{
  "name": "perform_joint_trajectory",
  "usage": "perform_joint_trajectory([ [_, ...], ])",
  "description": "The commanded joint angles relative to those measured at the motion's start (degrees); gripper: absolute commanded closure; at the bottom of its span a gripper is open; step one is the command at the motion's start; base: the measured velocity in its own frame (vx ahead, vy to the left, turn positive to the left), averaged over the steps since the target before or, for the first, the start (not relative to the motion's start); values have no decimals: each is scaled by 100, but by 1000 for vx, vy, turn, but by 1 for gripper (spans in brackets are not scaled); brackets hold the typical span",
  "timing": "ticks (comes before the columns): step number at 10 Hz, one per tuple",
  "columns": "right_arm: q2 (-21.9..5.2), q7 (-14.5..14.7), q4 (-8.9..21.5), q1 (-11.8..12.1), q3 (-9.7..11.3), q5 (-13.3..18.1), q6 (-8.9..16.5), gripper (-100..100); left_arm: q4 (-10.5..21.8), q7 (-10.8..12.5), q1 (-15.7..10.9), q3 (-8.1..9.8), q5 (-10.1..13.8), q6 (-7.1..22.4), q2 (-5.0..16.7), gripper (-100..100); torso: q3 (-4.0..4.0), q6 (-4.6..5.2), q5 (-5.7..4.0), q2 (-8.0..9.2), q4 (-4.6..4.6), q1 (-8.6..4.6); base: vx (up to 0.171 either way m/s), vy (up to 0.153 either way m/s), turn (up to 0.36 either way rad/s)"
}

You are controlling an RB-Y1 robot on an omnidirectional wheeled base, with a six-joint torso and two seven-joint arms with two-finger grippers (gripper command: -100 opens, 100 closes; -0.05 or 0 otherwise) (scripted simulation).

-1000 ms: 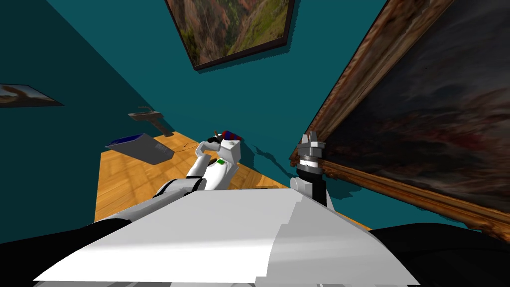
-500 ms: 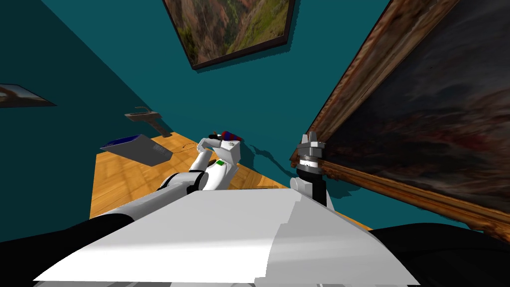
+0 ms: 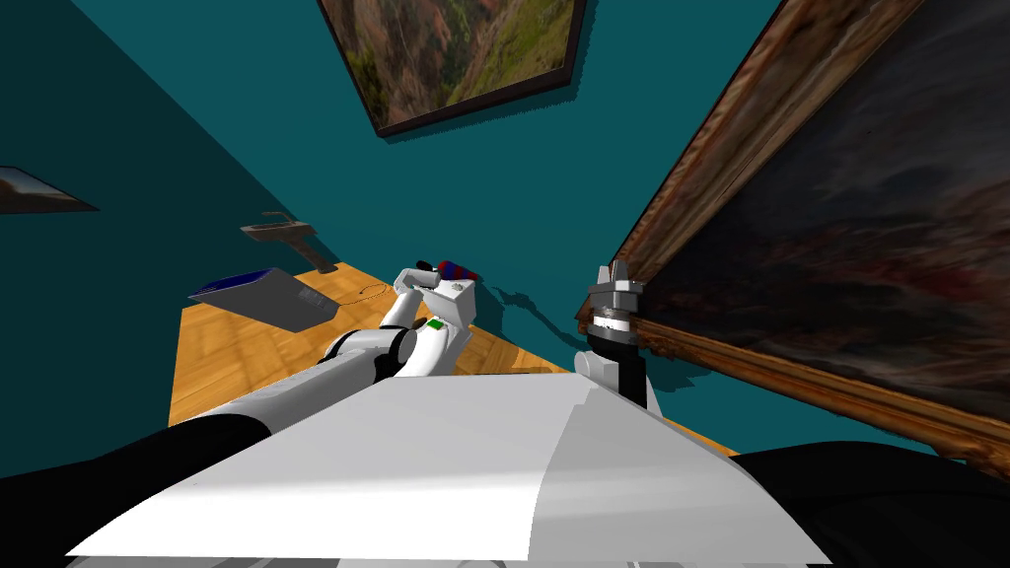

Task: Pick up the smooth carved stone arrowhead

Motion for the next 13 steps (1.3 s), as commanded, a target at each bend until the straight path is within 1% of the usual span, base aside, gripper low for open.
perform_joint_trajectory([
  [1,0,0,0,0,0,0,0,0,209,-44,-124,39,-8,240,-18,-100,0,0,0,0,0,0,44,19,-15],
  [2,0,0,0,0,0,0,0,0,468,-118,-385,117,-18,399,-50,-100,-1,-1,1,0,-1,1,52,19,-26],
  [3,0,0,0,0,0,0,0,0,556,-118,-385,117,-18,517,-50,-100,-2,0,0,-3,-1,0,51,22,-14],
  [4,0,0,0,0,0,0,0,0,752,-188,-628,194,-26,706,-87,-100,-2,-2,1,-2,-2,2,60,28,-13],
  [5,0,0,0,0,0,0,0,0,892,-188,-635,194,-26,780,-87,-100,-3,0,1,-5,-1,3,51,23,-16],
  [6,0,0,0,0,0,0,0,0,1041,-254,-866,269,-34,1011,-130,-100,-3,-2,2,-3,-2,2,60,24,-14],
  [7,0,0,0,0,0,0,0,0,1217,-254,-872,269,-34,1029,-130,-100,-4,0,1,-6,-2,2,49,20,-13],
  [8,0,0,0,0,0,0,0,0,1217,-254,-872,269,-34,1029,-130,-100,-2,-2,1,-2,-2,1,17,5,1],
  [9,0,0,0,0,0,0,0,0,1433,-315,-1096,341,-40,1262,-177,-100,3,-2,1,7,0,-2,39,10,-6],
  [10,0,0,0,0,0,0,0,0,1528,-315,-1096,341,-40,1262,-177,-100,2,-1,0,3,0,-3,43,14,-15],
  [11,0,0,0,0,0,0,0,0,1690,-372,-1305,410,-45,1480,-226,-100,1,-2,1,3,-1,-2,57,34,-11],
  [12,0,0,0,0,0,0,0,0,1823,-372,-1305,410,-45,1480,-226,-100,-2,-1,1,-2,-1,4,53,31,-12],
  [13,0,0,0,0,0,0,0,0,2047,-425,-1497,475,-49,1680,-276,-100,-2,-3,3,-2,-2,5,57,24,-9],
])
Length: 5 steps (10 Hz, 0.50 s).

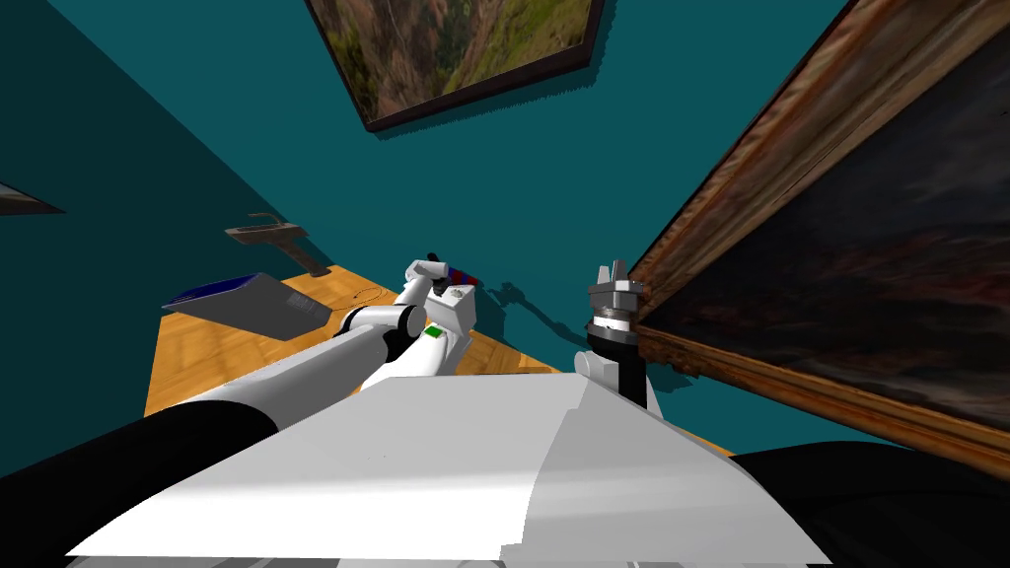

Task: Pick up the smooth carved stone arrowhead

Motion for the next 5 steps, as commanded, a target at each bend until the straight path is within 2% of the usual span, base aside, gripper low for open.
perform_joint_trajectory([
  [1,0,0,0,0,0,0,0,0,181,-26,-113,31,-6,141,-26,-100,0,0,0,0,0,0,49,19,-9],
  [3,0,0,0,0,0,0,0,0,658,-117,-436,149,-10,467,-122,-100,0,0,0,1,0,0,72,30,-15],
  [5,0,0,0,0,0,0,0,0,677,-117,-436,149,-10,487,-122,-100,-4,-2,0,-5,-2,-1,49,14,-3],
])
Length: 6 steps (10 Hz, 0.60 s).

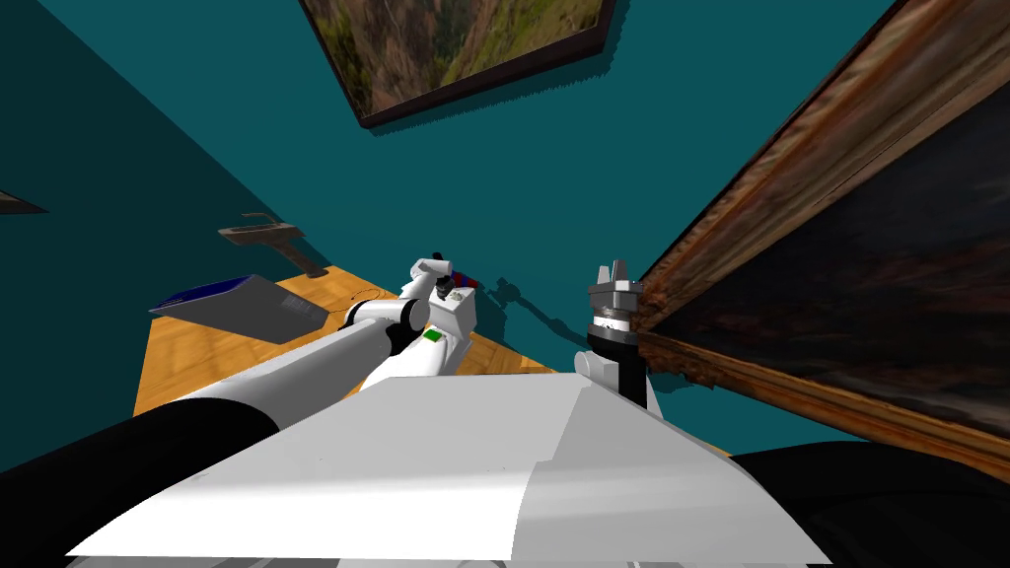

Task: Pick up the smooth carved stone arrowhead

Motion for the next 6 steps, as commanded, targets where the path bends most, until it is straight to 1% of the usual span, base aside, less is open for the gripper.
perform_joint_trajectory([
  [1,0,0,0,0,0,0,0,0,286,-37,-174,56,1,92,-34,-100,0,0,0,0,0,0,37,6,-6],
  [2,0,0,0,0,0,0,0,0,509,-70,-281,103,2,217,-74,-100,1,1,-1,0,1,-2,77,19,-21],
  [3,0,0,0,0,0,0,0,0,509,-70,-281,103,2,217,-74,-100,-4,1,0,-9,-1,1,64,15,-9],
  [4,0,0,0,0,0,0,0,0,655,-98,-365,143,4,322,-110,-100,-4,0,0,-8,-1,1,61,8,-10],
  [5,0,0,0,0,0,0,0,0,673,-98,-365,143,4,322,-110,-100,-4,1,0,-8,-1,-1,44,12,-5],
  [6,0,0,0,0,0,0,0,0,808,-121,-424,176,6,407,-141,-100,-1,0,0,-3,0,0,46,16,-10],
])
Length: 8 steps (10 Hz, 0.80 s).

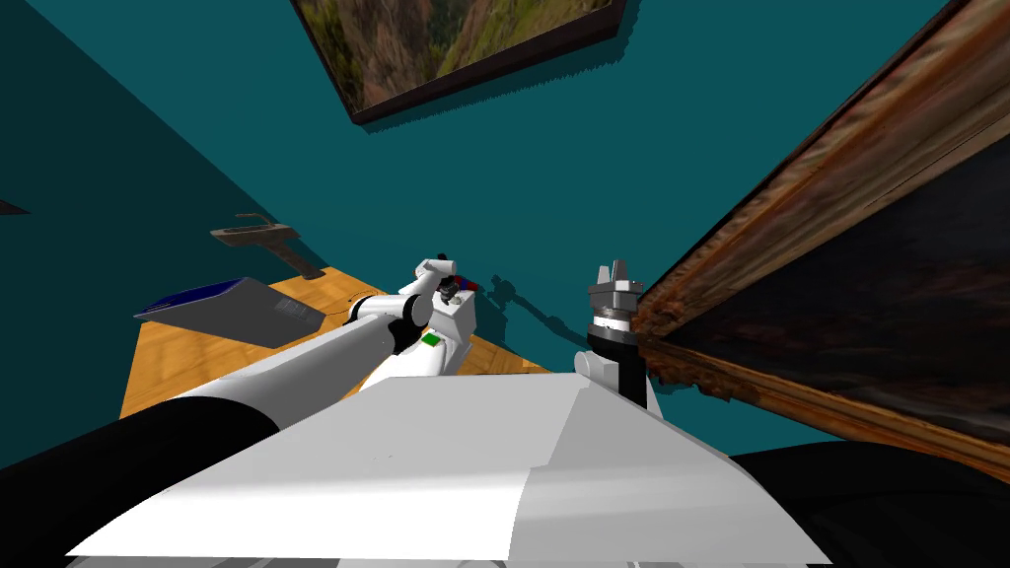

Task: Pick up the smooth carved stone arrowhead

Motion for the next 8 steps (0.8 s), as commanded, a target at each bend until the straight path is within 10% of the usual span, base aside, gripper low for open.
perform_joint_trajectory([
  [1,0,0,0,0,0,0,0,0,273,5,-127,16,-1,-38,4,-100,0,0,0,0,0,0,39,16,-5],
  [5,0,0,0,0,0,0,0,0,440,-23,-157,62,2,114,-69,-100,-1,0,-1,-1,-1,-4,40,6,-8],
  [6,0,0,0,0,0,0,0,0,467,-20,-166,62,2,99,-69,0,4,0,-1,8,1,-5,0,0,0],
  [7,0,0,0,0,0,0,0,0,508,22,-34,22,16,-83,-112,-100,8,0,-1,14,3,-5,23,12,-20],
  [8,0,0,0,0,0,0,0,0,531,43,31,1,23,-175,-133,-100,6,0,0,11,2,-1,33,19,-27],
])
